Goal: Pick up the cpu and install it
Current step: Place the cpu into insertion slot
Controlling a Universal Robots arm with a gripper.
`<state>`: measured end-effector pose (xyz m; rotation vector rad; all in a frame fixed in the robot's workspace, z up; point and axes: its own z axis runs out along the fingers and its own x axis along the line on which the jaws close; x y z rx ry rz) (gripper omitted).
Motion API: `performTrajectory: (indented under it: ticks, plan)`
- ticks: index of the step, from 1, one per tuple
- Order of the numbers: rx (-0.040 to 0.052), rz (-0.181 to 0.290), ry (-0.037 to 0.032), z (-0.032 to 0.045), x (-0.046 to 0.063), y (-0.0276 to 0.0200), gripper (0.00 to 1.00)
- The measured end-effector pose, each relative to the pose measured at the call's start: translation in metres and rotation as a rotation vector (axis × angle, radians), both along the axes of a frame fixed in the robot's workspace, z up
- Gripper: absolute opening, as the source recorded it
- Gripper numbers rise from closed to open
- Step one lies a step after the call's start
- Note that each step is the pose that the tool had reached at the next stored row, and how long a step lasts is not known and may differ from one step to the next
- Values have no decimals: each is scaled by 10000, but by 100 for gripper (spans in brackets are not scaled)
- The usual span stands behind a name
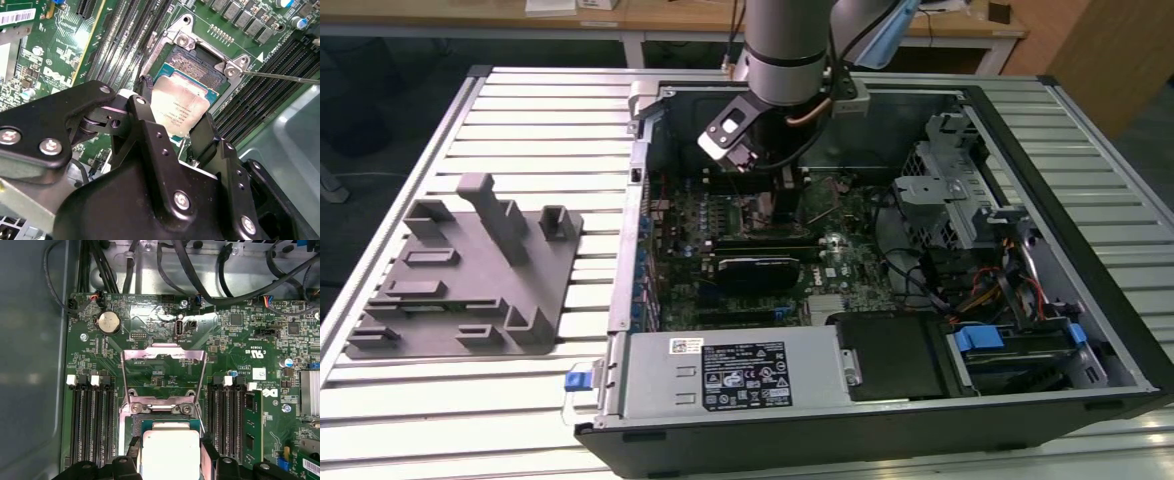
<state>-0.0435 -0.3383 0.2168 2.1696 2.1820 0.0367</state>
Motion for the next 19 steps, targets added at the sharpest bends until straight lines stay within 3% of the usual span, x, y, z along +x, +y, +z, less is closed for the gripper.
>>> performTrajectory:
  ticks: [19]
  plan:
    - [0,0,0,-77,-16,31,55]
